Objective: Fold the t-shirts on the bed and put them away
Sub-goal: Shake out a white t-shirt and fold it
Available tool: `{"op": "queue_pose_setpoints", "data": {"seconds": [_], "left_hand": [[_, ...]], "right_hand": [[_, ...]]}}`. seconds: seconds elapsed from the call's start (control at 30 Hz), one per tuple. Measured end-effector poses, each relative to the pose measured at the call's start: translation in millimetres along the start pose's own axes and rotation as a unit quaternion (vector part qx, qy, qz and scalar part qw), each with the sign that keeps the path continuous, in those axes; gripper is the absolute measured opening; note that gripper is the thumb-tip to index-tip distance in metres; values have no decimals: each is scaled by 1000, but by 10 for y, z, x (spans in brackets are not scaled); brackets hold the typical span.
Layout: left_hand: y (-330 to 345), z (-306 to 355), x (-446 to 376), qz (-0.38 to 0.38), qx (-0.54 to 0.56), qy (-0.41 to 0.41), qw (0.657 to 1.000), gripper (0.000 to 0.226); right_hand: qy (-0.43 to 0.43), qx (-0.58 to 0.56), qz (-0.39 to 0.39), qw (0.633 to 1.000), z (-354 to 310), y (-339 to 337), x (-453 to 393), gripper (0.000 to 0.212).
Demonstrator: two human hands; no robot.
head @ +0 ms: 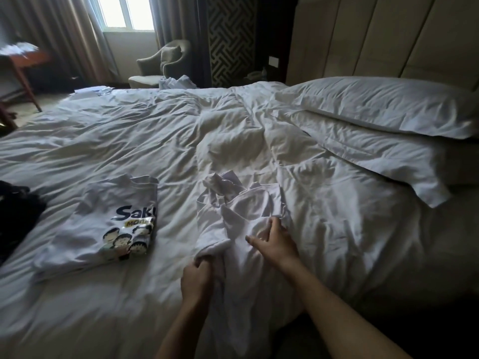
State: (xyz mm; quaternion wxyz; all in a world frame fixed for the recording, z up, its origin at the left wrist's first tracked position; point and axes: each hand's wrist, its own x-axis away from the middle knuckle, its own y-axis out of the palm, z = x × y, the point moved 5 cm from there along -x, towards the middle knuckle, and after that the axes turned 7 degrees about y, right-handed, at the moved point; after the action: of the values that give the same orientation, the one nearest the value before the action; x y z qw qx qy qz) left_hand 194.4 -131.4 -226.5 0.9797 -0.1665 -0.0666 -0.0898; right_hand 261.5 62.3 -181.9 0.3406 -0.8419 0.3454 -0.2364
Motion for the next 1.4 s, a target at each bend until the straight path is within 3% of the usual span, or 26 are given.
{"op": "queue_pose_setpoints", "data": {"seconds": [0.07,0.17,0.2,0.27,0.3,0.37,0.4,0.43,0.47,0.53,0.67,0.73,0.8,0.83,0.87,0.93,1.03,1.1,1.17,1.23,1.3,1.33,1.4], "left_hand": [[-1,-101,-4,-6,-1,-27,1000,76],[-47,-220,-69,22,45,-33,998,78],[-79,-199,-81,44,68,-33,996,73],[-134,-174,-101,86,122,-44,988,58],[-163,-123,-91,104,152,-48,982,50],[-201,-102,-114,130,204,-65,968,35],[-222,-112,-136,138,221,-75,962,32],[-237,-117,-172,140,251,-85,954,32],[-246,-123,-199,135,283,-93,945,28],[-254,-103,-271,88,323,-71,940,19],[-233,-62,-413,21,350,-54,935,43],[-268,-70,-425,53,319,-79,943,43],[-352,-68,-404,121,214,-77,966,33],[-407,-24,-413,151,160,-49,974,30],[-451,17,-416,174,109,-19,979,41],[-408,148,-400,170,-24,50,984,66],[-133,386,-210,107,-240,268,927,72],[8,490,-21,40,-223,398,889,71],[74,675,244,-59,-103,512,851,69],[161,862,497,-106,-87,575,807,87],[274,985,570,-66,-147,571,805,101],[315,1029,561,-36,-166,552,816,95],[265,1134,441,27,-143,510,848,61]], "right_hand": [[25,73,-40,996,44,112,-22,72],[1,107,-1,994,102,197,45,35],[-18,59,44,997,103,152,80,29],[16,-176,137,975,171,-9,148,25],[73,-330,171,925,277,-97,140,23],[202,-577,181,770,494,-211,86,21],[240,-632,171,716,618,-272,43,20],[264,-650,156,695,752,-306,-27,19],[281,-647,138,695,847,-341,-78,20],[273,-623,85,728,956,-371,-116,30],[212,-483,-88,845,839,-300,85,52],[154,-432,-168,873,659,-263,236,51],[122,-396,-153,897,631,-243,275,61],[117,-405,-141,896,616,-250,264,55],[116,-437,-142,880,534,-268,303,44],[106,-537,-194,814,360,-286,328,41],[80,-645,-230,724,33,-441,379,56],[55,-710,-229,664,-221,-554,380,67],[57,-750,-241,613,-352,-595,278,53],[22,-761,-281,584,-534,-641,230,33],[9,-763,-262,591,-694,-706,170,52],[-6,-751,-237,616,-776,-752,135,65],[-42,-715,-181,674,-953,-879,134,73]]}}
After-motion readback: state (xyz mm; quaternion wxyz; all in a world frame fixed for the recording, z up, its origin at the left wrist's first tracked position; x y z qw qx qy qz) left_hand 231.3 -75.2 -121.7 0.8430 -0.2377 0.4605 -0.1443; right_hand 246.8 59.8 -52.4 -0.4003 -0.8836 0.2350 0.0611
